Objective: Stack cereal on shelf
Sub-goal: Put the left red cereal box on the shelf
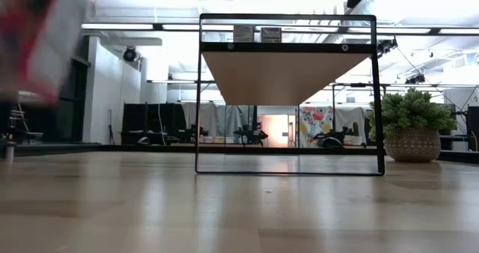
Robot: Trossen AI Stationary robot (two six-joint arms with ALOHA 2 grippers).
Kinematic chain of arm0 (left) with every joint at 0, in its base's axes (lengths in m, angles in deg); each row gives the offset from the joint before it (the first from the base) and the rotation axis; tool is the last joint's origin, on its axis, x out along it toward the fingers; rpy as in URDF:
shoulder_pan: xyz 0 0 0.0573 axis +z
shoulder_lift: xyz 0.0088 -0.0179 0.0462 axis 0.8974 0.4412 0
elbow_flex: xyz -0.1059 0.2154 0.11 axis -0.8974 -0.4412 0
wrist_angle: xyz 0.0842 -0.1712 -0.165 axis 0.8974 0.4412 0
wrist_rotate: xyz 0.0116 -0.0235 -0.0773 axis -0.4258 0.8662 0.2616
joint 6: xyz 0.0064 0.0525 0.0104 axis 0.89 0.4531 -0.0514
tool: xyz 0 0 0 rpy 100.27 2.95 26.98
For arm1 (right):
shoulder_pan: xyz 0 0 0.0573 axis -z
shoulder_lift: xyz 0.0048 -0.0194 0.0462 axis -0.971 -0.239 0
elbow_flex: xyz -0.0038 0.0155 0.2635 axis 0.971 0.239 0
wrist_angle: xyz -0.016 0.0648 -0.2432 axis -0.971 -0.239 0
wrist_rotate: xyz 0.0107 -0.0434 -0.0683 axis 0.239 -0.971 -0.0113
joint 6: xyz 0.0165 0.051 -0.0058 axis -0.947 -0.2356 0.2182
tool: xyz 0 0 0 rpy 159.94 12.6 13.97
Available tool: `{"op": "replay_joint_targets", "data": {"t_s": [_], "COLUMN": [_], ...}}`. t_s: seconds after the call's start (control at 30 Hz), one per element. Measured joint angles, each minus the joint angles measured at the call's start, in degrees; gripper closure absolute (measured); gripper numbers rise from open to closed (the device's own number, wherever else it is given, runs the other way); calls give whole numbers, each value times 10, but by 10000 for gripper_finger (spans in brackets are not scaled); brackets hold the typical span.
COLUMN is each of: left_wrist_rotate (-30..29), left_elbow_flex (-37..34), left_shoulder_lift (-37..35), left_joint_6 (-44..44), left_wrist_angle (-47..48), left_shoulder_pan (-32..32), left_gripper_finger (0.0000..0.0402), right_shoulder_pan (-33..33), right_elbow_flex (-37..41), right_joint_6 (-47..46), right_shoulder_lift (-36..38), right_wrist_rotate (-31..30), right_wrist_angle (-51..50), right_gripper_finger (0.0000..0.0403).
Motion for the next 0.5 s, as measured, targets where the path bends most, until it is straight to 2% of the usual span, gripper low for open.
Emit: {"op": "replay_joint_targets", "data": {"t_s": [0.1, 0.2, 0.33, 0.5], "left_wrist_rotate": [-28, -66, -74, -102], "left_elbow_flex": [66, 158, 298, 447], "left_shoulder_lift": [-54, -52, 37, 170], "left_joint_6": [6, 45, 158, 277], "left_wrist_angle": [29, 38, 89, 161], "left_shoulder_pan": [29, 87, 165, 219], "left_gripper_finger": [233, 236, 258, 262], "right_shoulder_pan": [0, 0, 0, 0], "right_elbow_flex": [0, 0, 0, 0], "right_joint_6": [0, -1, -1, -1], "right_shoulder_lift": [0, 0, 0, 0], "right_wrist_rotate": [0, 0, 0, 0], "right_wrist_angle": [0, 1, 15, 29], "right_gripper_finger": [403, 403, 403, 403]}}
